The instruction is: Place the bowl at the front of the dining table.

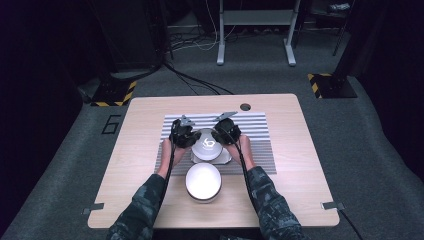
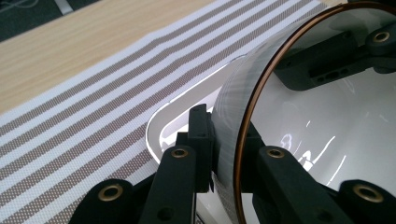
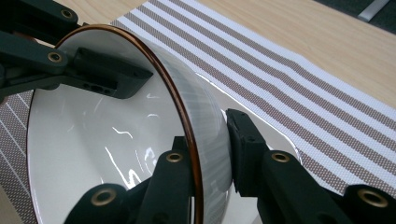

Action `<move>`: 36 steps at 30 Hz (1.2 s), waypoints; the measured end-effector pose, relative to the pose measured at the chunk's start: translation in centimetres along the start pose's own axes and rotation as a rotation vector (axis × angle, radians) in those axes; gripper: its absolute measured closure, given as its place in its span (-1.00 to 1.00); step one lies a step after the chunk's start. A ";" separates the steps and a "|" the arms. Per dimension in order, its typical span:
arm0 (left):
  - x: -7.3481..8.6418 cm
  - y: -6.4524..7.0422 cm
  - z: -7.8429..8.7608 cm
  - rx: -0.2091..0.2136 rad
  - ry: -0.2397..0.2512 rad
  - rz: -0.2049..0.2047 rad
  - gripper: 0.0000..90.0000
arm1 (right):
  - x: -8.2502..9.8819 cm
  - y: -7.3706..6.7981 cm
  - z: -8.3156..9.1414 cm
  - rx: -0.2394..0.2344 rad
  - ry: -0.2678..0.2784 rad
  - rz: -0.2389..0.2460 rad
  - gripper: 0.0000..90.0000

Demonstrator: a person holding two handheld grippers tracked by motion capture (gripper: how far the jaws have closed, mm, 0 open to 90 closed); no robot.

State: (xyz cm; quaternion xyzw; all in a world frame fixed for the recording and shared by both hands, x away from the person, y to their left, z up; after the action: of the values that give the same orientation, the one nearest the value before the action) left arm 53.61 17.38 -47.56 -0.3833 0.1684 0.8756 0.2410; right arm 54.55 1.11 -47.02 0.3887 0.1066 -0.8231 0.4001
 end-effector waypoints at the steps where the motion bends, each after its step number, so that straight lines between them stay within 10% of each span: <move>1: 0.1 -0.1 -0.2 0.001 -0.020 0.003 0.82 | 0.1 0.0 -0.2 -0.006 -0.016 -0.017 0.75; 36: 1.6 -0.7 -2.4 0.026 -0.112 0.086 0.62 | 1.4 1.3 -1.6 -0.010 -0.074 -0.112 0.75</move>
State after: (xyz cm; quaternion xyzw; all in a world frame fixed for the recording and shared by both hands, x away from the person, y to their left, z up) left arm 54.42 17.25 -50.43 -0.3229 0.1824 0.9029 0.2175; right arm 55.83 0.20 -48.95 0.3494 0.1174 -0.8574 0.3592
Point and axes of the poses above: each handheld gripper's, and its own axes: z roughly backward along the jaws, x roughly out of its underside, y roughly to its right, the point moved 3 cm from there along -z, roughly forward along the jaws, and after that the axes turned 10 degrees about z, right-handed, at the moved point
